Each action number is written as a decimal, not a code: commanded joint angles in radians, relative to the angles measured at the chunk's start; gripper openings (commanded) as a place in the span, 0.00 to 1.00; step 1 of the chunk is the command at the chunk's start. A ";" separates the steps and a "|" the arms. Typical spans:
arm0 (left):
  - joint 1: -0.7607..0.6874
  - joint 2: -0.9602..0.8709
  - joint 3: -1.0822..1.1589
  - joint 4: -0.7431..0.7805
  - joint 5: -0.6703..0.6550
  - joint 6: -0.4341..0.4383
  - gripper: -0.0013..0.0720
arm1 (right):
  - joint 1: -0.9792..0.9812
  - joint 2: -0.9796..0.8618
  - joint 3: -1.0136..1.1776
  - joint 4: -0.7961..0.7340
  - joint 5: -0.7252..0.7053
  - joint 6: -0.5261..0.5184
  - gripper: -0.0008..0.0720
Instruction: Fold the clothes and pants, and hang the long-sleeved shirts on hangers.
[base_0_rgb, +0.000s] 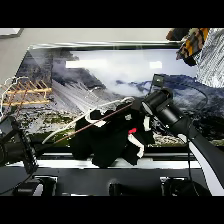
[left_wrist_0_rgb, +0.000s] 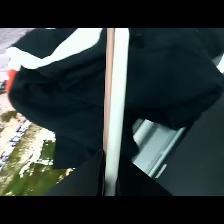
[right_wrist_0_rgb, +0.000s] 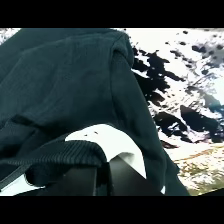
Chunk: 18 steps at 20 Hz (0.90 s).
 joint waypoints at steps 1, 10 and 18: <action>-0.007 0.006 -0.008 -0.016 -0.031 0.004 0.07 | -0.003 -0.013 0.000 0.000 -0.010 0.020 0.09; -0.006 0.006 -0.081 -0.015 -0.046 0.005 0.07 | -0.003 -0.012 0.000 -0.024 -0.008 0.049 0.09; -0.007 -0.031 -0.106 -0.014 0.006 0.048 0.07 | -0.003 0.009 0.001 0.020 -0.016 0.061 0.08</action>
